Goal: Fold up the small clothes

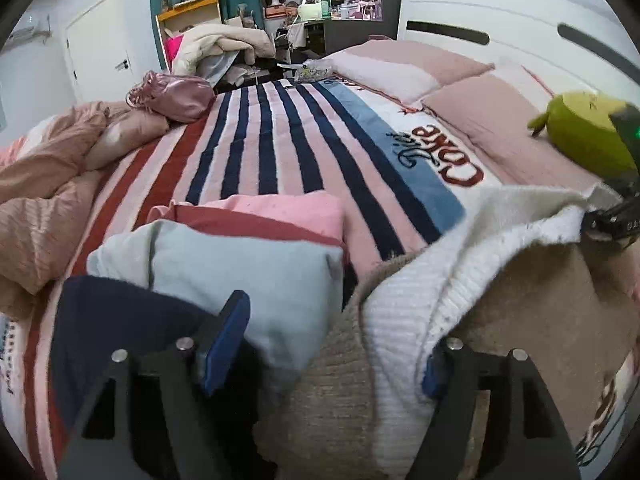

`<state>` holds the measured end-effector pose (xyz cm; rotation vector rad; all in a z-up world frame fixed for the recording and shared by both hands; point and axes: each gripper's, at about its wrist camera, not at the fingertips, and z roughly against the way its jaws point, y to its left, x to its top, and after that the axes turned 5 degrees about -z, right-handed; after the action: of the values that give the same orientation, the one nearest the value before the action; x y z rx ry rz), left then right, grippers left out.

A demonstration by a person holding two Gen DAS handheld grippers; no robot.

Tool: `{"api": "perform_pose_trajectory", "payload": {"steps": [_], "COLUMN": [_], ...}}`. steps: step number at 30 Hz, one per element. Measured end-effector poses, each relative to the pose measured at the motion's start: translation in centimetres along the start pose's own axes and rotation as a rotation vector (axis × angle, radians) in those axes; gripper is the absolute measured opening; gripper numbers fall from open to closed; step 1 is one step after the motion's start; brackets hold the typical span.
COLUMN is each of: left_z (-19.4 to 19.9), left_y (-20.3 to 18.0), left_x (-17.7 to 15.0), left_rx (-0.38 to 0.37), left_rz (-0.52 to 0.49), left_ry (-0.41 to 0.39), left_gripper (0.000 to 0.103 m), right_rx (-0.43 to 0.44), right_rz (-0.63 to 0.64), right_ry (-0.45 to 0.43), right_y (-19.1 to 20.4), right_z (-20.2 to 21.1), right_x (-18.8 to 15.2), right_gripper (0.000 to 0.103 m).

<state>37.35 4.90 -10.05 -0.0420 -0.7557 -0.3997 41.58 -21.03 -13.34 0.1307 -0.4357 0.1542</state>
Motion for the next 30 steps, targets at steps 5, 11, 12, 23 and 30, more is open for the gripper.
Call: {"api": "perform_pose_trajectory", "payload": {"steps": [5,11,12,23,30], "left_z": [1.6,2.4,3.1,11.9,11.6], "left_y": [1.4,3.8,4.3,3.3,0.2], "left_x": [0.2,0.8,0.9,-6.9,-18.6], "left_rx": [-0.093,-0.116,-0.081,-0.209,-0.357], "left_rz": [0.036,0.010,0.013,0.142,0.367], "left_ry": [-0.022,0.092,0.072,-0.087,-0.051], "left_gripper": [0.072,0.072,0.073,0.088,0.091], "right_rx": [0.124,-0.036,-0.124,0.234,0.423], "right_rz": [-0.071,-0.124,-0.134,-0.209,-0.410], "right_ry": [-0.136,-0.132,-0.182,-0.265,-0.204], "right_y": [-2.3,-4.8,-4.9,-3.3,-2.4], "right_z": [3.7,6.9,8.0,11.4,6.8], "right_x": [-0.5,0.6,0.3,-14.4,-27.1], "right_gripper": [0.086,0.087,0.088,0.091,0.093]}}
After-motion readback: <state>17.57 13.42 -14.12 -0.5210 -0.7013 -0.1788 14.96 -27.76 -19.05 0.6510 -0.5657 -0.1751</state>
